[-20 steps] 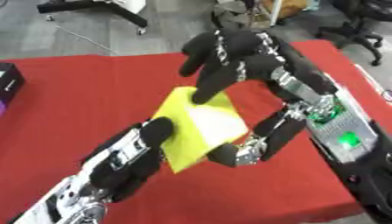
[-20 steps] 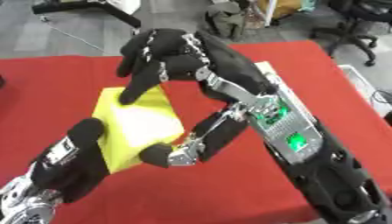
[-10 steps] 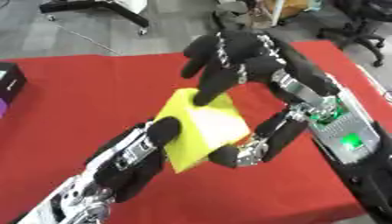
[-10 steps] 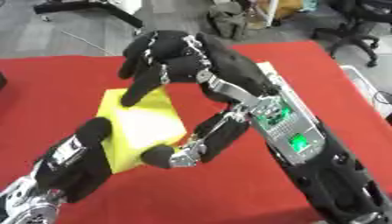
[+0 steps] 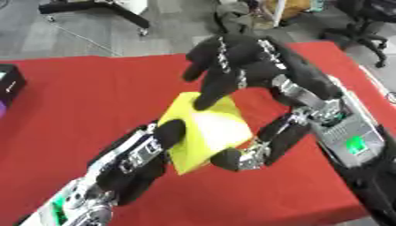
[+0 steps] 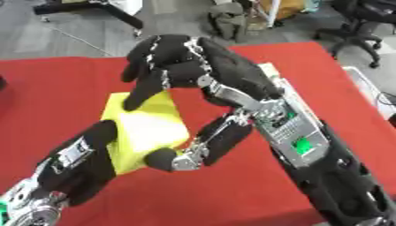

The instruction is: Pick up the objects with one hand, pass them to the other hand, and then place them into the box on the other side of the table.

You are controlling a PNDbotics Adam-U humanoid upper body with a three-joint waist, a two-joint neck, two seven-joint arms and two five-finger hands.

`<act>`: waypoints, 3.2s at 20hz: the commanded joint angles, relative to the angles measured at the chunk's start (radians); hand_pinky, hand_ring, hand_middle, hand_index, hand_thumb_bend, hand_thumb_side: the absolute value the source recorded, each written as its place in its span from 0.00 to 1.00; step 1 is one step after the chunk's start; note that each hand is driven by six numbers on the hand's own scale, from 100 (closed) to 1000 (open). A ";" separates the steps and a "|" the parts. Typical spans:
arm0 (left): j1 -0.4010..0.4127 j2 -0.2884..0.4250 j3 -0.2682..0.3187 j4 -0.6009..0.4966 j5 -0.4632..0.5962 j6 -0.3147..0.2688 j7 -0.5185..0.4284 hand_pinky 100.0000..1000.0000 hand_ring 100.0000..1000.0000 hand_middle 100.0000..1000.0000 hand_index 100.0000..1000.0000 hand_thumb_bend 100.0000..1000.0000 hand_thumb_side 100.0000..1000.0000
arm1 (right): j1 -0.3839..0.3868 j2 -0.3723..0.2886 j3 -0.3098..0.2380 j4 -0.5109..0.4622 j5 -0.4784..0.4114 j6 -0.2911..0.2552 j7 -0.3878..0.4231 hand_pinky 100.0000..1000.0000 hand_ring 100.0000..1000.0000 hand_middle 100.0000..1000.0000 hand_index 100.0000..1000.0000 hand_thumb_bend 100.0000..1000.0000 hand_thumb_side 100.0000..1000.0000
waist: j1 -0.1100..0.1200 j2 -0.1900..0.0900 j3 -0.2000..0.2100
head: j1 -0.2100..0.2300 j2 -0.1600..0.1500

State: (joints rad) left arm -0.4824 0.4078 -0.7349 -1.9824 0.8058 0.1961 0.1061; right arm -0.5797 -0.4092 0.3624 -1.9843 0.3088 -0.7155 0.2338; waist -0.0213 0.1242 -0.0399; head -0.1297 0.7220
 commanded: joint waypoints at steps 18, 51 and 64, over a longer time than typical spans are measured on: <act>0.026 -0.005 0.003 -0.018 0.012 0.000 0.088 0.91 0.44 0.32 0.38 0.06 0.42 | 0.021 0.003 -0.036 -0.016 0.062 0.005 0.001 0.80 0.80 0.83 0.98 0.57 0.48 | -0.001 -0.015 0.000 | 0.007 0.003; 0.233 0.397 0.501 0.176 -0.265 0.240 0.779 0.86 0.46 0.29 0.32 0.00 0.28 | 0.152 0.000 -0.215 -0.016 0.120 0.083 -0.234 0.82 0.79 0.79 0.96 0.50 0.46 | 0.025 -0.028 -0.047 | 0.450 -0.154; 0.173 0.570 0.715 0.786 -0.650 0.655 0.801 0.89 0.76 0.67 0.71 0.56 0.37 | 0.236 -0.008 -0.225 -0.016 0.113 0.081 -0.192 0.85 0.79 0.77 0.96 0.45 0.49 | 0.022 -0.035 -0.109 | 0.515 -0.171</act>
State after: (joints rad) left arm -0.2928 0.9193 -0.0442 -1.2167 0.2021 0.4980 0.6062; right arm -0.3355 -0.3930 0.1486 -1.9843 0.4265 -0.6336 0.0365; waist -0.0021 0.1002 -0.1488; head 0.3789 0.5674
